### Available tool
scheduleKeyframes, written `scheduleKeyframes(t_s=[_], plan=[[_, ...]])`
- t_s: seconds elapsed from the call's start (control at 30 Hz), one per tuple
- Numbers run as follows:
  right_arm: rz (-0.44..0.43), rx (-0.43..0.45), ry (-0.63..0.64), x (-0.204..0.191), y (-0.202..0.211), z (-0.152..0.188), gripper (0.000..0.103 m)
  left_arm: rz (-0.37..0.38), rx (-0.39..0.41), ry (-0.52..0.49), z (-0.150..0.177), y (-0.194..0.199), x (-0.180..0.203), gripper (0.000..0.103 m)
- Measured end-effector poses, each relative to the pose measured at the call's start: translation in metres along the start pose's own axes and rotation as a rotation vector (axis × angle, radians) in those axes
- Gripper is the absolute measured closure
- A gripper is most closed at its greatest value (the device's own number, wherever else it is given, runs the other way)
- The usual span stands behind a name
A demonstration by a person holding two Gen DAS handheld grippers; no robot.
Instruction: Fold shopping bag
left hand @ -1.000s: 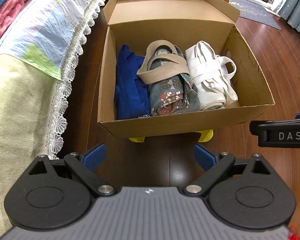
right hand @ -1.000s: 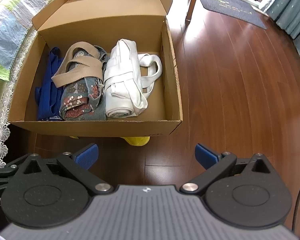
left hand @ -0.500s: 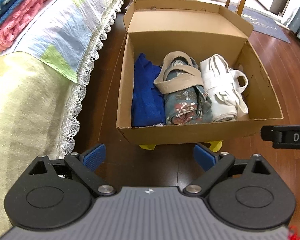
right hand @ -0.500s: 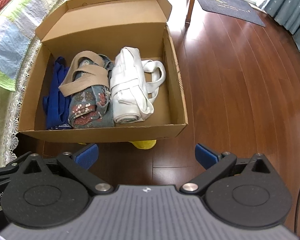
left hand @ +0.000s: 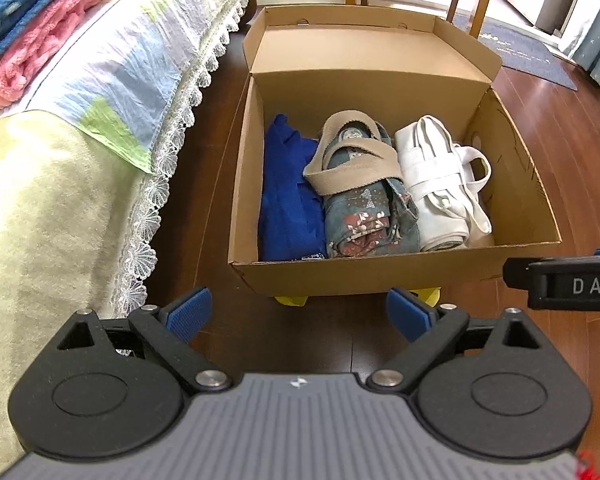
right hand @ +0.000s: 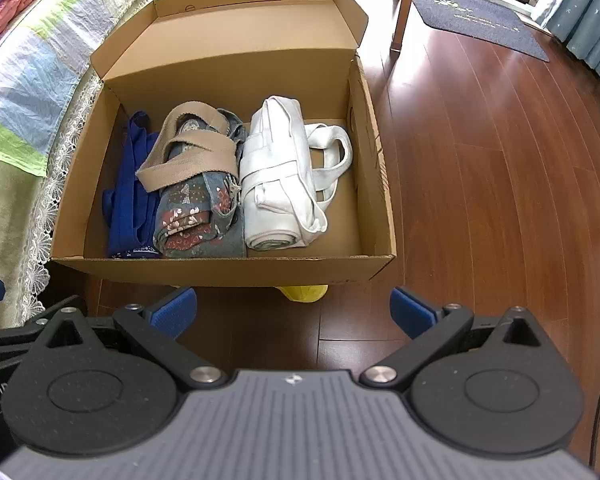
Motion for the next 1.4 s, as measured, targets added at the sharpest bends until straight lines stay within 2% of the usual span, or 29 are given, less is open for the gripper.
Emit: scheduleKeyframes(t_s=[0.5,1.0,1.27,1.4], plan=[[-0.012,0.004,0.013,-0.004,0.001,-0.004,0.001,0.007,-0.003,0.002,-0.008,-0.009,0.008,0.008],[-0.024,0.007,0.026,-0.008,0.001,-0.007,0.001,-0.027,-0.027,0.056,-0.007,-0.018,-0.009,0.008],[-0.031,0.009,0.033,-0.010,0.001,-0.009,0.001,-0.016,-0.012,0.097,-0.009,-0.018,-0.014,0.007],[-0.034,0.010,0.037,-0.011,0.002,-0.010,0.001,-0.034,0.010,0.072,-0.011,-0.016,-0.013,0.007]])
Point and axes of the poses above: each gripper's, at about its wrist camera, not at the fingertips, and y roughly against the way its jaws point, x to its right, z to its underside, the point moved 10 cm from there along -y, roughly the way its jaws point, and after that the axes turned 6 degrees about x, right-handed, at the moved point
